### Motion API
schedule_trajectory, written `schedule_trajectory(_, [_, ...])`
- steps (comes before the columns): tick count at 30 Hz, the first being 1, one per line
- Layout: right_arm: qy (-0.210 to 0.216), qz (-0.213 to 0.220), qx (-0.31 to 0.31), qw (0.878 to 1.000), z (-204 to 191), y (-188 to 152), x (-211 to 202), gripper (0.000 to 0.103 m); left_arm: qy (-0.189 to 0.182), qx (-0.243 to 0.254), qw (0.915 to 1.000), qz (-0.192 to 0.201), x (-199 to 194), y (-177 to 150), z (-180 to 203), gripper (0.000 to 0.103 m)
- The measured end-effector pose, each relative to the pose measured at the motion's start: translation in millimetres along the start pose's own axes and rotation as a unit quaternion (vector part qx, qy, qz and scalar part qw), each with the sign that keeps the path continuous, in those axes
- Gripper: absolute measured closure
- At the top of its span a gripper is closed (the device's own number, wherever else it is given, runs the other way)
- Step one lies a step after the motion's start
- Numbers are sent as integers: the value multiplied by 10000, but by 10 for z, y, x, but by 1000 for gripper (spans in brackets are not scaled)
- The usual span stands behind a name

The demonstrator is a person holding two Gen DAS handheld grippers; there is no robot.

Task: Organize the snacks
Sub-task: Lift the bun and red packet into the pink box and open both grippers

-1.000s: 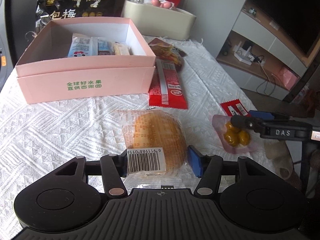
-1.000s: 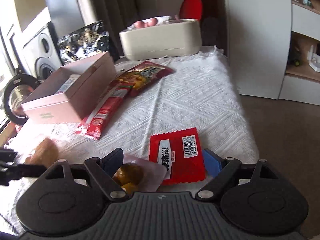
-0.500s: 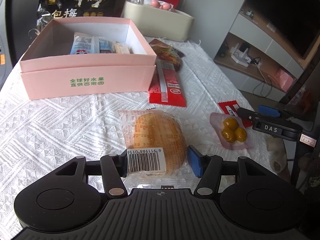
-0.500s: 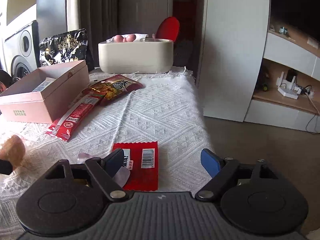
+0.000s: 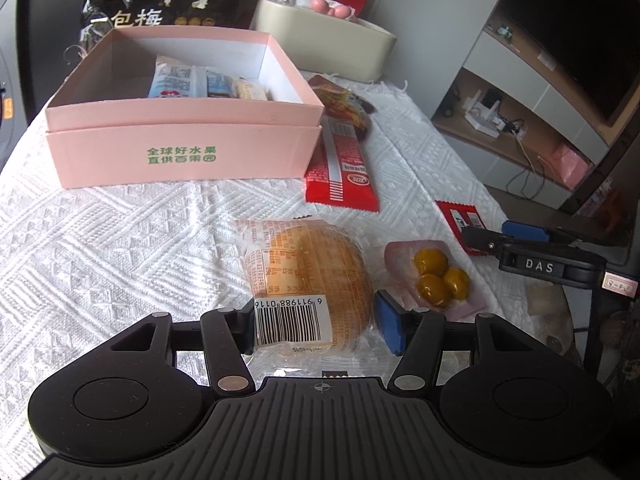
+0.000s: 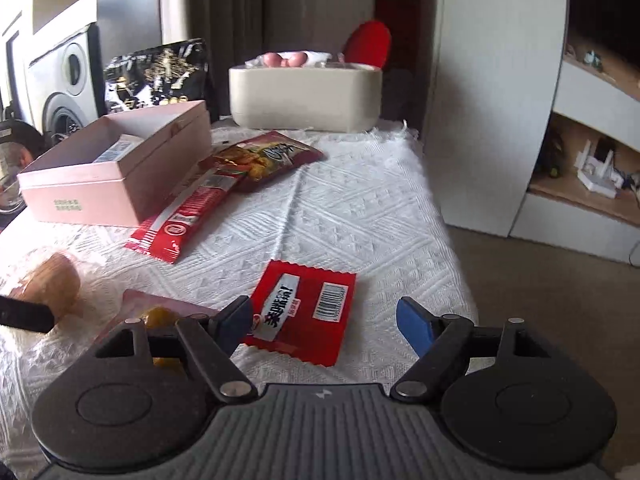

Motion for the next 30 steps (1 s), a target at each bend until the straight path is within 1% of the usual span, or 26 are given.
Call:
schedule_trajectory(2, [89,-97,179,9998,-18,19,61,24,7,14,10000,-10,-4,1,11,41])
schedule_trajectory(5, [-70,-116,-16,9999,-107,27,134,24,52,42,10000,-12,-25,5,22,41])
schedule_trajectory(6, [-97,-126,-130,9998,-143,23,150,26,73,65,10000,-9,-39,1,27,41])
schedule_trajectory(7, [-73,-143,-234,9996,-177,18,154,29,91,94,9999,-10,-51,-3,32,41])
schedule_trajectory(8, [-21,-140,-334,9993,-213,19,137,38,106,123,9999,-15,-68,-10,35,41])
schedule_trajectory(10, [21,-115,-578,9983,-277,32,77,41,159,216,9996,-22,-112,-33,43,41])
schedule_trajectory(12, [178,-78,-614,9979,-310,68,-20,53,210,307,9993,-16,-157,-57,47,41])
schedule_trajectory(14, [462,-35,-538,9975,-349,142,-156,55,268,355,9990,0,-205,-71,45,41])
schedule_trajectory(16, [644,148,-582,9961,-415,228,-308,56,313,420,9986,64,-273,-72,55,41])
schedule_trajectory(18, [789,325,-634,9943,-493,322,-442,57,340,498,9980,166,-349,-57,73,41])
schedule_trajectory(23, [1456,707,-574,9851,-713,649,-741,57,397,651,9959,479,-536,43,111,41])
schedule_trajectory(25, [1584,855,-618,9817,-793,782,-819,57,453,716,9943,642,-606,132,112,41])
schedule_trajectory(27, [1634,1007,-711,9788,-872,926,-869,57,487,833,9916,865,-680,290,106,41])
schedule_trajectory(30, [1598,1189,-893,9759,-991,1144,-869,57,512,927,9833,1478,-794,736,20,41])
Point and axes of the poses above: each gripper's, at about its wrist camera, not at the fingertips, and x roughly the way its jaws point, z to its right, y to its top, the point moved 4 cm from there along x, roughly the way its jaws point, and after that the axes turned 8 degrees about z, right-handed, at the moved point
